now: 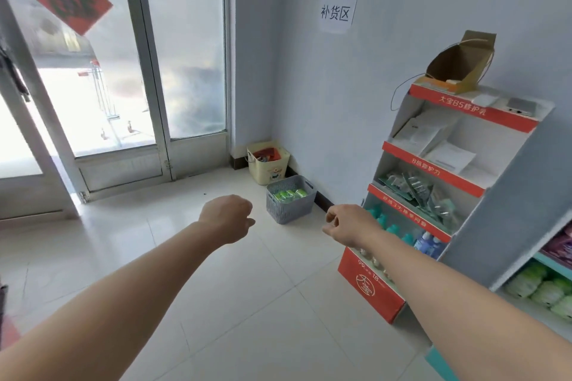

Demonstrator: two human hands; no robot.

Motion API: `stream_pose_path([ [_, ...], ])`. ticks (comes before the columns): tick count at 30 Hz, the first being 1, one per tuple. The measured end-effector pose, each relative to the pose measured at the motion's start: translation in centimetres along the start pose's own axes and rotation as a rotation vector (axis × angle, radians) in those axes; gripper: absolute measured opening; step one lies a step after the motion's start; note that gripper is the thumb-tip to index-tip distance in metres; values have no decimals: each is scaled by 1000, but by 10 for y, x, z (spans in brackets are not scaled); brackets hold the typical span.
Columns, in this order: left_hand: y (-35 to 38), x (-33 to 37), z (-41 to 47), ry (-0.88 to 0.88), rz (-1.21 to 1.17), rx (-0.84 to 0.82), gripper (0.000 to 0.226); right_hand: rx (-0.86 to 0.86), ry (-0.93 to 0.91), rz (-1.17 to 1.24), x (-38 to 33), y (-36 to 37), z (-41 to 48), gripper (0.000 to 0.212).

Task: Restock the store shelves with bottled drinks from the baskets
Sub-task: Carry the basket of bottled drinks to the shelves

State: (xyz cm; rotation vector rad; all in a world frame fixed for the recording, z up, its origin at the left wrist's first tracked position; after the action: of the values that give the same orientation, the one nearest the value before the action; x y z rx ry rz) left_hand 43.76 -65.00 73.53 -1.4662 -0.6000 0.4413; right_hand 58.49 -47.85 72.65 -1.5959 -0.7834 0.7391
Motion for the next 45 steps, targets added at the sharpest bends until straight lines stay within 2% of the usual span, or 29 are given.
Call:
stream_pose_path([
  [16,46,-53,374,-6,-19,-104,34,-51,14,-28,64,-17,381,27],
  [26,96,-76,598,-75,-37,-174,33,-162,-27,-84,117,-10,618,26],
  [38,215,-106,832,-123,-116,-347,31,-334,32,-117,191,69,859,27],
  [45,307,-119,920,-262,-207,-477,30,-460,52,-99,244,140,969,25],
])
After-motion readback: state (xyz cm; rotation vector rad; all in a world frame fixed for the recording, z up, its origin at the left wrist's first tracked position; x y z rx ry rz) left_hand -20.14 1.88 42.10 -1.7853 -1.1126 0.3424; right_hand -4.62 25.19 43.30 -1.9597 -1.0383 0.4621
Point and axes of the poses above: each hand's wrist, its own z-axis towards the middle knuckle, its own y-axis out of the palm, x = y × z, the point moved 9 cm from there along z, towards the middle knuckle, and after that the axes turned 7 degrees about -z, right-handed, at the moved point
